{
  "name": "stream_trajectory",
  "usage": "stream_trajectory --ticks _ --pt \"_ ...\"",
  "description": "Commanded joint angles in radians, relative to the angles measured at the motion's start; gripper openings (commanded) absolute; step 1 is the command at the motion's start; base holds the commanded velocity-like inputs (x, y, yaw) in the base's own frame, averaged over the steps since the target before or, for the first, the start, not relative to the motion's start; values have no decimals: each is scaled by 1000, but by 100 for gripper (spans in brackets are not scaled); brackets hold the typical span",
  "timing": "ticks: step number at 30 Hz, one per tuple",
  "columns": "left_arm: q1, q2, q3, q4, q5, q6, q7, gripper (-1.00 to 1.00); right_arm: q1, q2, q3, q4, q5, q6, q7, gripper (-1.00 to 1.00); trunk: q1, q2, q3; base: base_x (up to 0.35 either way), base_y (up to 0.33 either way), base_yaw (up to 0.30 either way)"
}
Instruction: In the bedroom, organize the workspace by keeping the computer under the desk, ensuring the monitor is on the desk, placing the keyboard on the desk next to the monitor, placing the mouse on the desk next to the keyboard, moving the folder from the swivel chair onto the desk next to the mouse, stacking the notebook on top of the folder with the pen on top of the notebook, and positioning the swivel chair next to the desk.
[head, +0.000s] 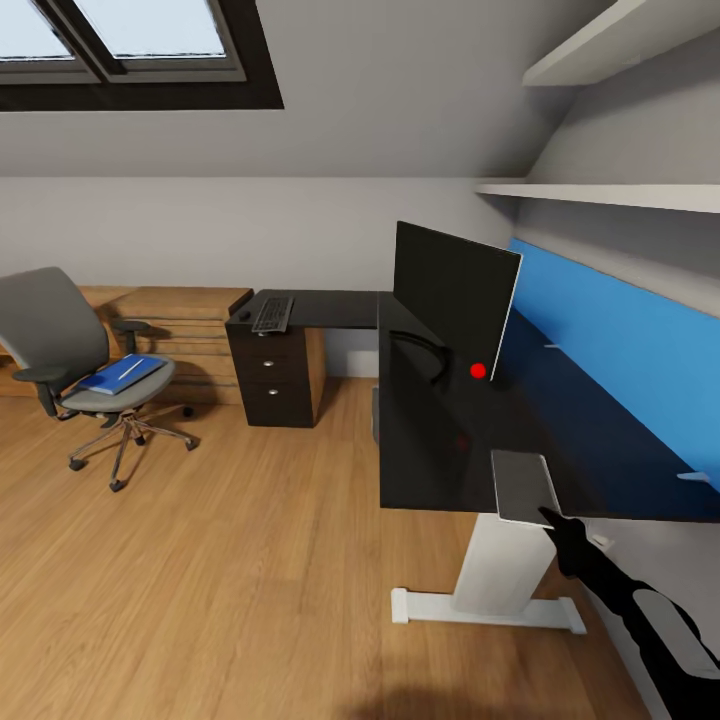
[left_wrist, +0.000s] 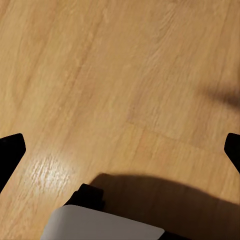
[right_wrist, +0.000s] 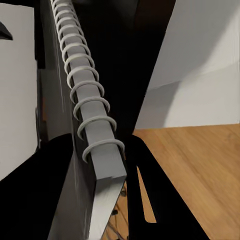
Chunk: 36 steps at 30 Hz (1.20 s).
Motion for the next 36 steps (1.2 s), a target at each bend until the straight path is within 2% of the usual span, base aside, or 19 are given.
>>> stream_trajectory --ticks 1,5,8,9,10,15,17,22,24,25,26,29,31,34,36 --pt "0 0 -5 -1 10 -6 5 100 0 1 -2 -4 -1 5 2 -100 0 0 -1 0 0 0" --pt "0 -1 -7 -1 9 -6 5 100 0 5 3 -43 -2 4 6 -100 -15 28 12 0 0 0" --pt "0 -1 -7 -1 10 -6 5 100 1 30 24 -105 0 3 4 -100 -27 49 21 0 0 0" --pt "0 -1 -6 -1 11 -6 5 100 2 47 50 -143 4 1 2 -100 -31 56 24 0 0 0" --pt "0 -1 -6 0 12 -6 5 100 2 49 57 -151 6 1 1 -100 -34 63 27 0 0 0" --pt "0 -1 -6 0 12 -6 5 100 6 56 156 -230 20 -1 0 -100 -54 98 43 0 0 0" --pt "0 -1 -6 0 13 -6 5 100 10 58 211 -254 25 -2 1 -100 -61 112 49 0 0 0" --pt "0 -1 -6 1 13 -5 5 100 13 59 295 -276 27 -3 3 -100 -69 126 56 0 0 0" --pt "0 -1 -7 1 13 -6 5 100 12 59 351 -287 27 -3 1 -100 -69 126 56 0 0 0" --pt "0 -1 -7 1 12 -6 5 100 13 59 366 -292 27 -3 0 -100 -69 126 56 0 0 0" --pt "0 -1 -7 1 12 -6 5 100 13 59 416 -311 27 -3 -5 -100 -69 126 56 0 0 0" --pt "0 -1 -10 1 11 -6 5 100 13 60 483 -334 26 -7 -9 -100 -69 126 56 0 0 0" --pt "0 -1 -11 1 10 -6 4 100 13 67 542 -345 26 -21 -12 -100 -69 126 56 25 68 0" --pt "0 0 -12 1 10 -6 4 100 13 82 575 -347 23 -29 -9 -100 -69 126 56 84 194 0" --pt "0 0 -12 1 10 -6 4 100 13 84 578 -346 22 -29 -7 -100 -69 126 56 119 269 0"
